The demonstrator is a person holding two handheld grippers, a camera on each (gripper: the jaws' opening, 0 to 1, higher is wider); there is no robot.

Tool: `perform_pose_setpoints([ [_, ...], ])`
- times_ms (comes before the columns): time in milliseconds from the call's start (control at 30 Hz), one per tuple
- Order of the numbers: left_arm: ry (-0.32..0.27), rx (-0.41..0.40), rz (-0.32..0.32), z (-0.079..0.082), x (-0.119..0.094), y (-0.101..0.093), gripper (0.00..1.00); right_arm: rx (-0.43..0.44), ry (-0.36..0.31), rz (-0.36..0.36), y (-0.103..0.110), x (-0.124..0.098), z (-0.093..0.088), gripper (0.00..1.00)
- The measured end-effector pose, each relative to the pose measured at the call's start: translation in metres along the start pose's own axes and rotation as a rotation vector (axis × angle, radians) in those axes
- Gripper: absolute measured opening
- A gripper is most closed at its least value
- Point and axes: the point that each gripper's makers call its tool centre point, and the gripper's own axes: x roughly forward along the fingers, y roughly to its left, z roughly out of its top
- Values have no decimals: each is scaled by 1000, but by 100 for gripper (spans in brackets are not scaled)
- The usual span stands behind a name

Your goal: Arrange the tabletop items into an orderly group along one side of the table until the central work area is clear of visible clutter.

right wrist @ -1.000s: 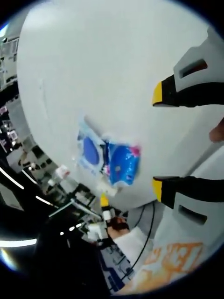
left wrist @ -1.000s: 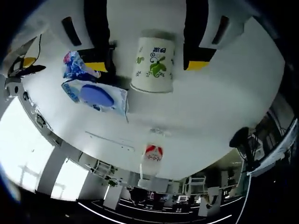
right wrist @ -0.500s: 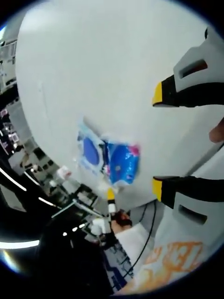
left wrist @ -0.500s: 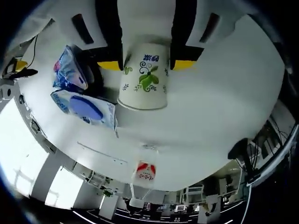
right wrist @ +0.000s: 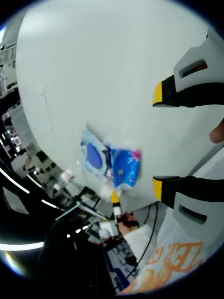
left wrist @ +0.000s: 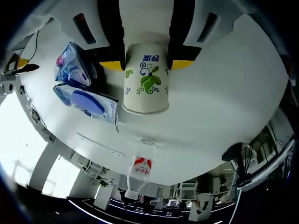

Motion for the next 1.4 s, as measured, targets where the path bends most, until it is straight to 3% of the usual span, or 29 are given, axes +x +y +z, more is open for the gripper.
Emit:
perform_pose_setpoints([
  [100, -52, -35, -3, 9, -8, 1, 35, -7, 5, 6, 2, 1, 1, 58],
  [233, -124, -45, -61, 25, -17, -10, 35, -25, 23, 20, 7, 5, 0, 58],
  [367, -256, -36, -178, 53, -29, -37, 35, -29, 22, 47, 14, 7, 1, 58],
  [467, -299, 14, -215, 66, -35, -52, 35, -32, 23, 54, 18, 7, 1, 59],
  [567, -345, -2, -278, 78, -39, -69, 35, -21, 15, 66, 20, 6, 2, 58],
  [667, -391, 10, -356, 87, -39, -82, 35, 68, -36, 109, 26, 5, 11, 58],
  [800, -383, 57, -396, 85, -39, -100, 35, 166, -101, 143, 31, -2, 24, 58],
  [900, -404, 43, -462, 87, -44, -120, 35, 151, -125, 124, 27, -6, 31, 59],
  [1000, -399, 102, -521, 83, -49, -146, 35, 142, -145, 144, 33, -6, 42, 60],
  [1200, -397, 115, -583, 82, -57, -174, 35, 168, -266, 275, 74, -10, 89, 61],
  [1400, -405, 145, -667, 86, -66, -211, 35, 107, -267, 342, 108, -8, 114, 63],
])
